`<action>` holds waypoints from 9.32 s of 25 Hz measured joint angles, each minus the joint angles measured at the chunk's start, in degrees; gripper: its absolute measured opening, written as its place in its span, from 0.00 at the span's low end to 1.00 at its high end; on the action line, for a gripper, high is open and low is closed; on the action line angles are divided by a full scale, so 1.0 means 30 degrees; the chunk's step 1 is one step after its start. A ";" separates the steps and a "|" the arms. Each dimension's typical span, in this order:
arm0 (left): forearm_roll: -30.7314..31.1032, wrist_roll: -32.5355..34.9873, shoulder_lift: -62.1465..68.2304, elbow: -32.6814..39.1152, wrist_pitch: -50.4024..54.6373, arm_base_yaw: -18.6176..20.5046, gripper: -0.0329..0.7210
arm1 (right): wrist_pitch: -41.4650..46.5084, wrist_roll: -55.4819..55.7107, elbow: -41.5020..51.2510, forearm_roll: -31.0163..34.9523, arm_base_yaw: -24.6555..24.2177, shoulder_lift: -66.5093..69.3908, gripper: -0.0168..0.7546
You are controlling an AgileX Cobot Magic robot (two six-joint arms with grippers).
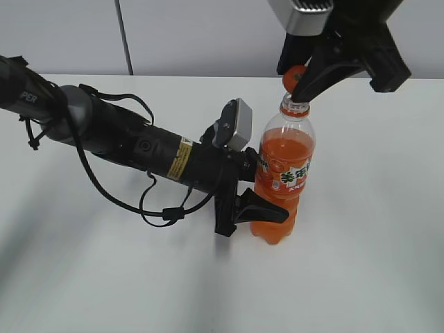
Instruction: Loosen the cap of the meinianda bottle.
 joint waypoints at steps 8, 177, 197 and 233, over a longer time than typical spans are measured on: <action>0.0024 0.0019 0.0000 0.0000 -0.0021 0.0000 0.59 | -0.0021 0.4525 0.0000 0.0014 0.0000 -0.1481 0.38; -2.0961 1.4238 -0.8039 -0.6160 3.8314 0.4972 0.70 | -1.0152 2.3110 0.5878 -0.0916 -0.9920 -0.1941 0.74; -2.6639 1.5254 -0.9986 -0.6743 4.1977 0.6300 0.69 | -0.0284 2.3533 0.2292 -0.2069 -0.9920 -0.2340 0.70; -2.9441 1.5254 -3.0843 1.2376 3.9041 0.7421 0.67 | -0.4468 2.3584 2.0382 -0.1894 -0.9920 -1.9074 0.69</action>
